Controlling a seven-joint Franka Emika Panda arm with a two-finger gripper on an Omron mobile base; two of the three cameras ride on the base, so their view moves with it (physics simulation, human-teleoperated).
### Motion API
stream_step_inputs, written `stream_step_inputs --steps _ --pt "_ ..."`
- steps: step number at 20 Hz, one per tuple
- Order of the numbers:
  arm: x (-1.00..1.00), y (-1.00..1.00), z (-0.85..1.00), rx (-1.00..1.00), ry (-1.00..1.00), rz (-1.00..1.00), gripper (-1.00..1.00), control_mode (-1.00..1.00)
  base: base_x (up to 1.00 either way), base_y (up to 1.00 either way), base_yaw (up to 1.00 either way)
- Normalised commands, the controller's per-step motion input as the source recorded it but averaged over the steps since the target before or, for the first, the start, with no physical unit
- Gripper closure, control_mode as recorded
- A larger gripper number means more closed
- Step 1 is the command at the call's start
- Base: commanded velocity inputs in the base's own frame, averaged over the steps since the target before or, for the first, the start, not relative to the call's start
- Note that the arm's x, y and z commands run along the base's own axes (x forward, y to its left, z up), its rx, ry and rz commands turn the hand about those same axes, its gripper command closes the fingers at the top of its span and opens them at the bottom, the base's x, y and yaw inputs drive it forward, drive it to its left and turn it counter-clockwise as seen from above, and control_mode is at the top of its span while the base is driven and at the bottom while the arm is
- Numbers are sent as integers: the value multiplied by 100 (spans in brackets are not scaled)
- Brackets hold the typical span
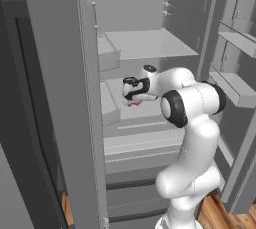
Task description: Take the steak from the fridge and place it on the digital scale on the counter by the fridge. Wait a few seconds for a reading, then move it to the plate on the dining counter.
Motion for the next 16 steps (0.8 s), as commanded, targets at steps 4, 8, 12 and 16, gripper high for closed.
stream_step_inputs --steps 4,8,12,16 --pt "-73 0 29 0 0 0 100 -100 0 0 0" --pt "-77 -2 30 0 0 0 100 -100 0 0 0" --pt "-76 -2 19 0 0 0 100 -100 0 0 0" --pt "-78 -2 34 0 0 0 100 -100 0 0 0"
